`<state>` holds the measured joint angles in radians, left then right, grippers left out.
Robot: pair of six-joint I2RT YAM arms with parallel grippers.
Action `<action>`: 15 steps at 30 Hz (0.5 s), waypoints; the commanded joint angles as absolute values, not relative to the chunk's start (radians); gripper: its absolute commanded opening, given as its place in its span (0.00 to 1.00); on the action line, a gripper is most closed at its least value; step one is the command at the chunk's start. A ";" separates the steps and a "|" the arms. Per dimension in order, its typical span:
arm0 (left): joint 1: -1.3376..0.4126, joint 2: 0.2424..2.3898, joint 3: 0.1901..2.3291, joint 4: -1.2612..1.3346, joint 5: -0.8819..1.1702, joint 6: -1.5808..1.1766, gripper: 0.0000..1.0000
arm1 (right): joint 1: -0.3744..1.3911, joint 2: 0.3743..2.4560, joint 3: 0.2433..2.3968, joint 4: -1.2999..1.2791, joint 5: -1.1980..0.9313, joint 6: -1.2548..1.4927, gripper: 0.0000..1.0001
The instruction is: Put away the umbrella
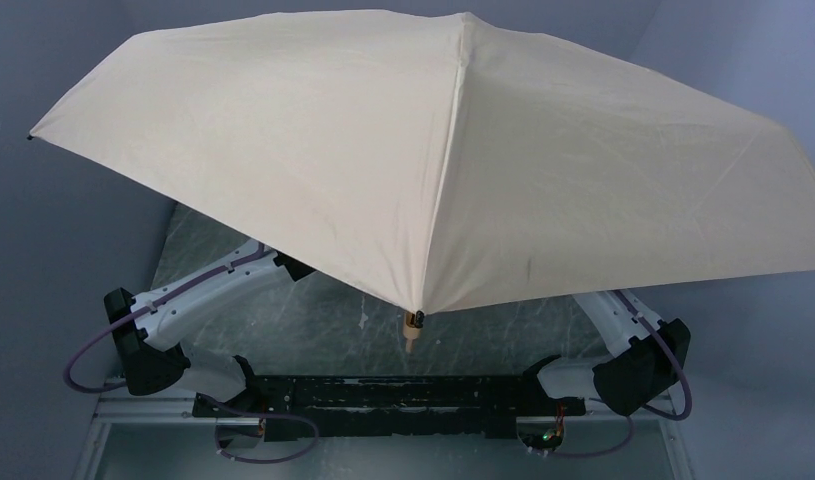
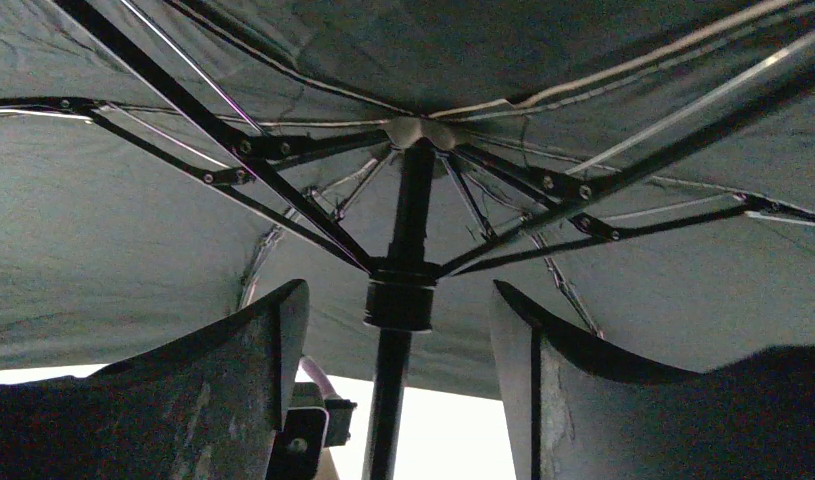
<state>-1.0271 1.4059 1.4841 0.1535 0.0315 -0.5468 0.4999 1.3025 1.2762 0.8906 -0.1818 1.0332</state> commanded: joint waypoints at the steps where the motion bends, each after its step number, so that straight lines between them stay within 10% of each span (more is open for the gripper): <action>1: -1.022 1.362 1.482 0.255 0.067 -0.555 0.05 | 0.502 1.282 1.306 0.928 -0.147 1.026 0.68; 15: -1.022 1.348 1.460 0.250 0.059 -0.551 0.05 | 0.502 1.325 1.371 0.909 -0.141 1.025 0.52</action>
